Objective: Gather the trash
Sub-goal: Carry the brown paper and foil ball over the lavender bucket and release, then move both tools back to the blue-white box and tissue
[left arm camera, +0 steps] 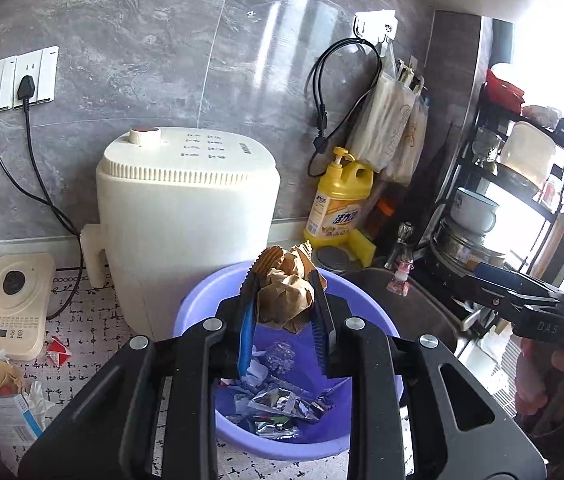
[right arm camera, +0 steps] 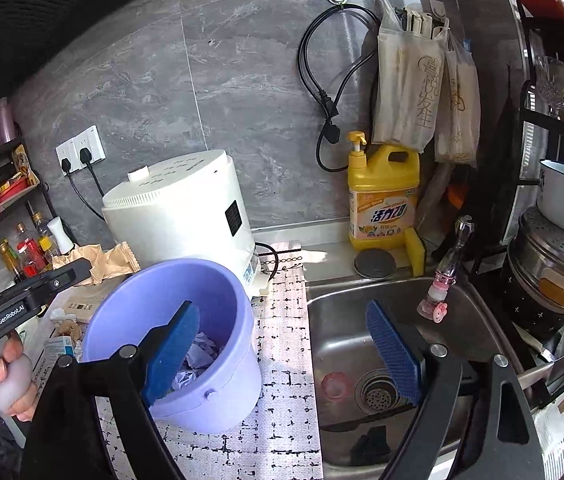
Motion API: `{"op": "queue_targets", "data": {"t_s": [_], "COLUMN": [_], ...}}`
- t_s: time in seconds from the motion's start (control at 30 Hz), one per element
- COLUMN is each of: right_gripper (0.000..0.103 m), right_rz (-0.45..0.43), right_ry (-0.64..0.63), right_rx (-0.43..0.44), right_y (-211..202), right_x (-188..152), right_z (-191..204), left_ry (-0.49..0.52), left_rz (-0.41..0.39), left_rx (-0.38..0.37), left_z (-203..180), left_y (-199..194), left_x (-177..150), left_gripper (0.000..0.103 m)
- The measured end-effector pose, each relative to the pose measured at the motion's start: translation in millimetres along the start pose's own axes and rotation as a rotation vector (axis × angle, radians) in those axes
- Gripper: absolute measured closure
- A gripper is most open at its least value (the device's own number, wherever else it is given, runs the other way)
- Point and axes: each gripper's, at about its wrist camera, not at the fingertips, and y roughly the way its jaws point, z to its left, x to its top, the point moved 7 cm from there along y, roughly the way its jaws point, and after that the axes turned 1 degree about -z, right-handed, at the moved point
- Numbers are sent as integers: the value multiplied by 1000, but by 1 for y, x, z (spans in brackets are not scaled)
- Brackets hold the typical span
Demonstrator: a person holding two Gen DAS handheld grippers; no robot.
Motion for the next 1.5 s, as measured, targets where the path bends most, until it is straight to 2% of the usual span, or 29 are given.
{"op": "queue_targets", "data": {"t_s": [0.1, 0.13, 0.17, 0.2, 0.23, 0.27, 0.33, 0.57, 0.97, 1.17, 1.5], "right_gripper": [18, 18, 17, 17, 17, 17, 17, 17, 13, 8, 8], "right_rz": [-13, -17, -18, -19, -18, -16, -10, 23, 49, 81, 122], "right_ry": [17, 26, 34, 44, 55, 65, 82, 84, 24, -12, -102], "right_rx": [-20, -27, -35, -41, -46, -49, -48, 7, 166, 226, 322], "right_y": [-8, -10, -12, -14, -15, -16, -16, -5, 9, 15, 23], "right_x": [0, -1, -1, -2, -3, -5, -9, -21, -24, -31, -41], "right_z": [-12, -16, -20, -24, -27, -29, -30, -3, 90, 136, 210], "left_ry": [26, 28, 23, 14, 6, 0, -5, -47, -133, -166, -258], "left_rz": [20, 28, 30, 17, 1, -6, -1, 28, 47, 48, 57], "left_rx": [-21, -25, -33, -43, -47, -49, -45, 54, 226, 283, 368], "left_z": [-16, -20, -22, -22, -22, -21, -16, 28, 112, 144, 198], "left_y": [13, 16, 18, 17, 14, 11, 7, -19, -86, -115, -156], "left_x": [2, 2, 3, 4, 5, 6, 5, -7, -35, -47, -73], "left_gripper": [70, 58, 38, 29, 14, 8, 7, 6, 6, 6, 6]}}
